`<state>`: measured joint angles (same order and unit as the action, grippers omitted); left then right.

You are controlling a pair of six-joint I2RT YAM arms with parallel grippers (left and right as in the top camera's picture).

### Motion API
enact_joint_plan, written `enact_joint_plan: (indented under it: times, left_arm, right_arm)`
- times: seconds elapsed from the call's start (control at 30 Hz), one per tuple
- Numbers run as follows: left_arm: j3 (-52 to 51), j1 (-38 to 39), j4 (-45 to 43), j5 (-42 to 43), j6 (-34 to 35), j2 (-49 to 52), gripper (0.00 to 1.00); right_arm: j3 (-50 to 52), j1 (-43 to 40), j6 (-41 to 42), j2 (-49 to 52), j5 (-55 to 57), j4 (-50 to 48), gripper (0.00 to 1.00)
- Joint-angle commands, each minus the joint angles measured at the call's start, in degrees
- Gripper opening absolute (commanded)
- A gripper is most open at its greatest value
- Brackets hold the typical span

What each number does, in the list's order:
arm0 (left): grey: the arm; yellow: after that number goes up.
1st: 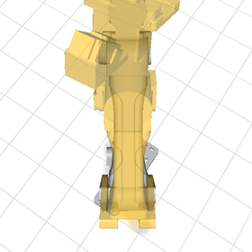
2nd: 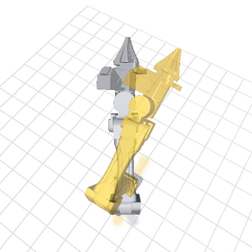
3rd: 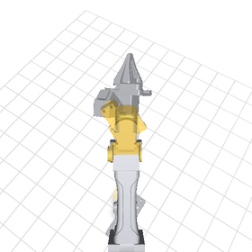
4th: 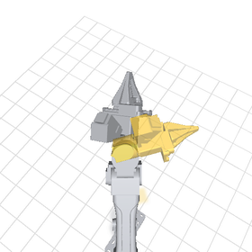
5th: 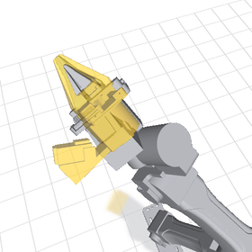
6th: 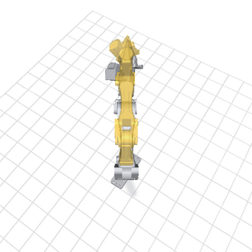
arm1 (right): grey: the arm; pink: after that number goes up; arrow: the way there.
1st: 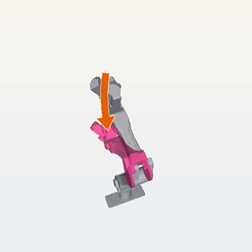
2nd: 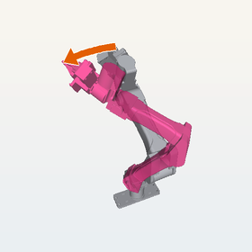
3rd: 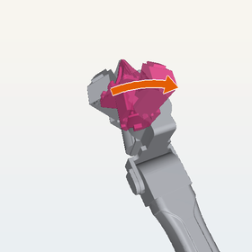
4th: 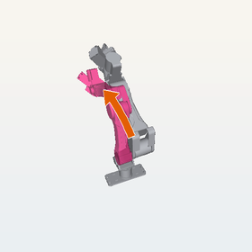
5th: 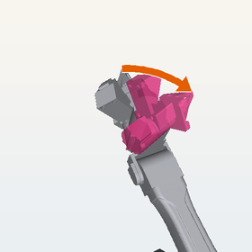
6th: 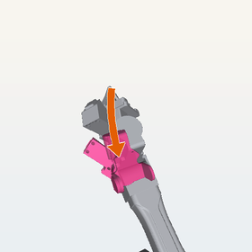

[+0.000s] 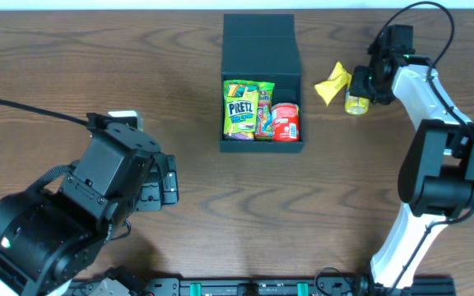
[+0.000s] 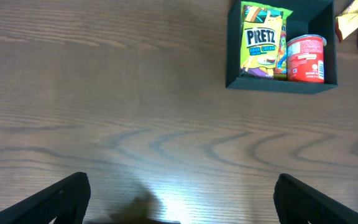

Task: Pack container
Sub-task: 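Lower the right gripper onto the yellow Mentos bottle and grasp it, then lift the Mentos bottle with the right gripper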

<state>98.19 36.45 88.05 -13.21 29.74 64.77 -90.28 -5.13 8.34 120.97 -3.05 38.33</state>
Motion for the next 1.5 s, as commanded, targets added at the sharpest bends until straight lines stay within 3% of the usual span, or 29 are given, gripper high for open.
enact_joint_plan:
  times: [0.0,0.23,0.47,0.5,0.57,0.6,0.87,1.47]
  left_arm:
    - [0.5,0.0,0.0,0.2,-0.6,0.0,0.95]
    - [0.5,0.0,0.0,0.2,-0.6,0.0,0.95]
    - [0.5,0.0,0.0,0.2,-0.6,0.0,0.95]
    - [0.5,0.0,0.0,0.2,-0.6,0.0,0.95]
    - [0.5,0.0,0.0,0.2,-0.6,0.0,0.95]
    - [0.5,0.0,0.0,0.2,-0.6,0.0,0.95]
    - [0.5,0.0,0.0,0.2,-0.6,0.0,0.96]
    - [0.5,0.0,0.0,0.2,-0.6,0.0,0.95]
  right_arm:
    - [0.0,1.0,-0.3,-2.6,-0.6,1.9,0.32]
    - [0.0,2.2,-0.3,-8.5,-0.6,5.6,0.29]
    - [0.0,3.9,-0.7,-13.4,0.3,7.8,0.34]
    - [0.0,4.0,-0.7,-13.7,0.9,8.3,0.42]
    - [0.0,4.0,-0.7,-13.9,2.1,9.7,0.68]
    - [0.1,4.0,-0.7,-13.9,2.6,10.6,0.74]
    - [1.3,4.0,4.0,-11.6,6.9,9.8,0.95]
    - [1.4,4.1,9.4,-0.5,3.7,4.7,0.98]
